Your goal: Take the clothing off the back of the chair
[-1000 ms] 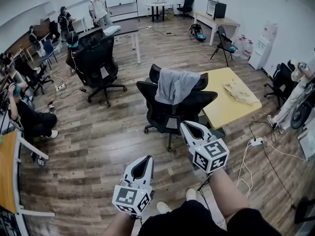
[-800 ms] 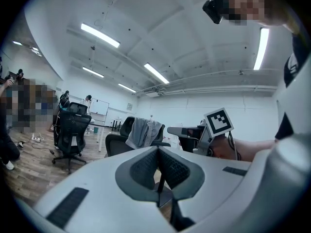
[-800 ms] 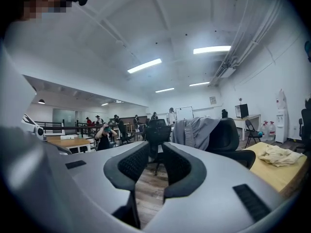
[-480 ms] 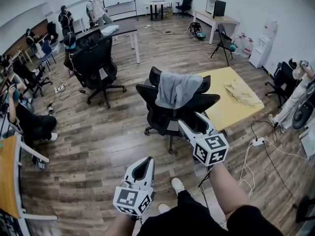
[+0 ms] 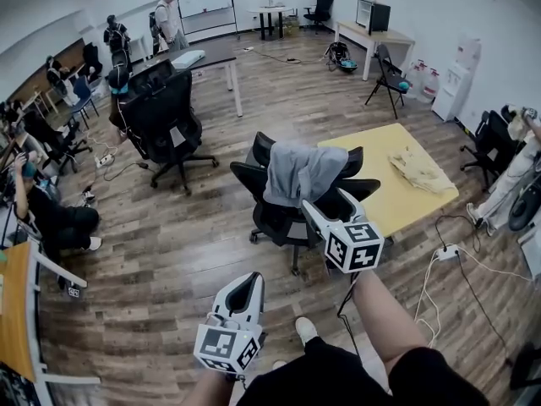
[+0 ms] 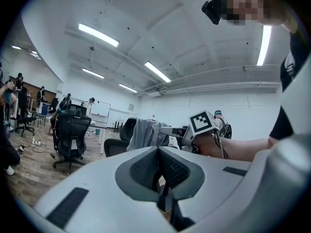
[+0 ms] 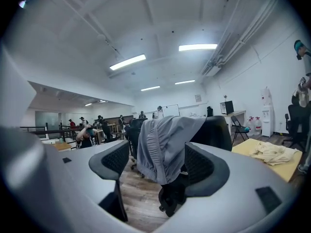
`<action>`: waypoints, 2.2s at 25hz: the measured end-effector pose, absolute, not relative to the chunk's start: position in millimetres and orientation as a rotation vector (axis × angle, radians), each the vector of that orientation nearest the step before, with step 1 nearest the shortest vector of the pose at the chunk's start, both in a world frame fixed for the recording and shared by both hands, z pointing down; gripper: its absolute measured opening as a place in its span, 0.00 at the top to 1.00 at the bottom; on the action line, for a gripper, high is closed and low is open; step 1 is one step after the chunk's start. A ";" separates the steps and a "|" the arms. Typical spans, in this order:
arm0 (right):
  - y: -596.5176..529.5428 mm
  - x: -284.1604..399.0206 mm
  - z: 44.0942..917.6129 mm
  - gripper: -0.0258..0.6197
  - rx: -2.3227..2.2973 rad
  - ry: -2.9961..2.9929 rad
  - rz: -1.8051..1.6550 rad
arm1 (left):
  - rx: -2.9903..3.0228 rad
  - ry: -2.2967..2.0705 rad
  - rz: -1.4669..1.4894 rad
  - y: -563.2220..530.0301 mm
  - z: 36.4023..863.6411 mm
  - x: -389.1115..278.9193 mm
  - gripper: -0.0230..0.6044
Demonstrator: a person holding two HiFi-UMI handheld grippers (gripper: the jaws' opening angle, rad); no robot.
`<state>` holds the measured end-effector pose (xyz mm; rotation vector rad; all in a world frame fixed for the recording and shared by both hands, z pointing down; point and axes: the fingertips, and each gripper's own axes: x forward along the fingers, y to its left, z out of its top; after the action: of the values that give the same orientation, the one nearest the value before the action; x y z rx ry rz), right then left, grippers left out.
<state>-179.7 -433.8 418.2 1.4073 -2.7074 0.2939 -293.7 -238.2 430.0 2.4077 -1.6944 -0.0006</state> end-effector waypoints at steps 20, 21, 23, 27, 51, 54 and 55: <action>-509.9 -197.3 434.8 0.35 1.425 -2.662 0.348 | 2.370 -1.748 0.036 -288.7 432.8 -298.2 0.94; -510.5 -197.3 435.8 0.39 1.423 -2.651 0.334 | 2.366 -1.751 0.037 -289.1 432.6 -299.1 0.94; -510.9 -195.8 437.2 0.46 1.421 -2.631 0.312 | 2.362 -1.756 0.036 -289.3 431.6 -299.9 0.94; -510.3 -188.1 438.3 0.72 1.453 -2.604 0.313 | 2.365 -1.753 0.038 -288.6 431.4 -298.9 0.94; -441.0 -166.2 399.8 0.91 1.397 -2.692 0.202 | 2.426 -1.714 -0.006 -236.7 420.1 -273.4 0.94; -421.0 -164.4 390.2 0.91 1.384 -2.704 0.170 | 2.438 -1.701 -0.020 -222.3 418.5 -271.1 0.94; -413.8 -163.8 387.5 0.91 1.381 -2.706 0.161 | 2.445 -1.695 -0.022 -217.4 418.3 -270.1 0.94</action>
<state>-163.8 -413.8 387.5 1.3807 -2.7064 0.1609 -270.1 -217.4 418.3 2.4447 -1.6948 -0.0220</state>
